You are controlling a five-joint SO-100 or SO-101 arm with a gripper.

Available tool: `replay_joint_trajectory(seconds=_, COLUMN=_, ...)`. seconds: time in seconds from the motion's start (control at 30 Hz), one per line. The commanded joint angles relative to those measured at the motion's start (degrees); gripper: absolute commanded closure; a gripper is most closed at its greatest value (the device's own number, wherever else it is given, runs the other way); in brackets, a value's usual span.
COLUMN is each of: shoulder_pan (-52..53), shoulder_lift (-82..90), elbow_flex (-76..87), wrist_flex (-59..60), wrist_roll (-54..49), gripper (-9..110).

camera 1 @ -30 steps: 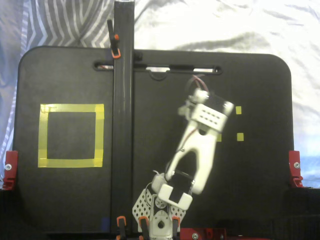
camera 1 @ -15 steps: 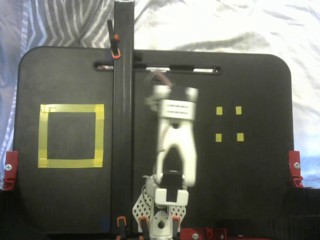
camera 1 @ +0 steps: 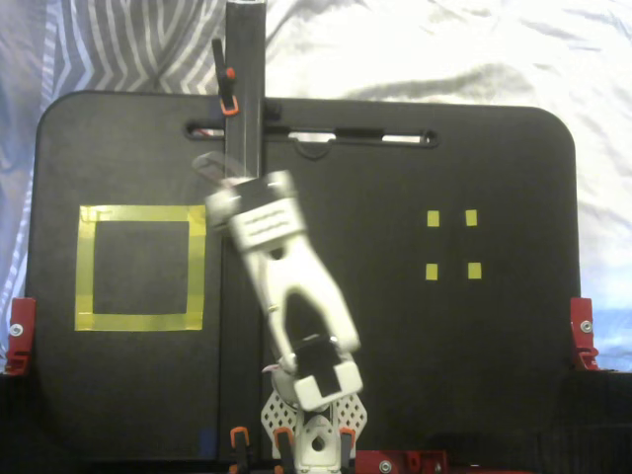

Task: Grasp a block and put it in the designated area.

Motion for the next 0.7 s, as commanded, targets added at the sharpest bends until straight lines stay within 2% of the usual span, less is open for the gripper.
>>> replay_joint_trajectory(seconds=0.0, shoulder_pan=-4.7, shoulder_lift=-0.6, elbow_flex=-2.9, wrist_flex=-0.9, wrist_roll=4.2, gripper=81)
replay_joint_trajectory(seconds=0.37, shoulder_pan=-18.0, shoulder_lift=-5.2, elbow_flex=-2.9, wrist_flex=-4.7, wrist_roll=15.9, gripper=81)
replay_joint_trajectory(seconds=0.67, shoulder_pan=-23.3, shoulder_lift=-10.5, elbow_flex=-4.0, wrist_flex=-9.0, wrist_roll=20.4, gripper=81)
